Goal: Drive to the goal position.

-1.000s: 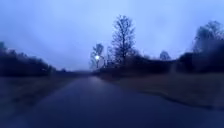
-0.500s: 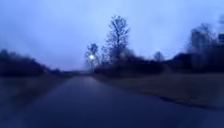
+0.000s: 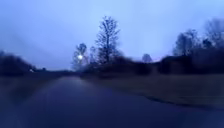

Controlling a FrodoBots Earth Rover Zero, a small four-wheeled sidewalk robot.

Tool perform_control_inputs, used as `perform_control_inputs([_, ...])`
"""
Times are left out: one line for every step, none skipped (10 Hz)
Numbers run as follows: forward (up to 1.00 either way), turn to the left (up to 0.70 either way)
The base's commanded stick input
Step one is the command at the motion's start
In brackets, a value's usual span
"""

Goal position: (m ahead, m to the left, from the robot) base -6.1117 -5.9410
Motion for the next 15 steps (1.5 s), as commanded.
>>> perform_control_inputs([0.00, -0.70])
perform_control_inputs([0.00, -0.70])
perform_control_inputs([0.00, -0.70])
perform_control_inputs([0.00, -0.70])
perform_control_inputs([0.00, -0.70])
perform_control_inputs([0.00, -0.70])
perform_control_inputs([0.00, -0.70])
perform_control_inputs([0.00, -0.70])
perform_control_inputs([0.00, -0.70])
perform_control_inputs([0.00, -0.70])
perform_control_inputs([0.00, -0.70])
perform_control_inputs([0.00, -0.70])
perform_control_inputs([0.00, -0.23])
perform_control_inputs([0.00, 0.00])
perform_control_inputs([0.00, 0.00])
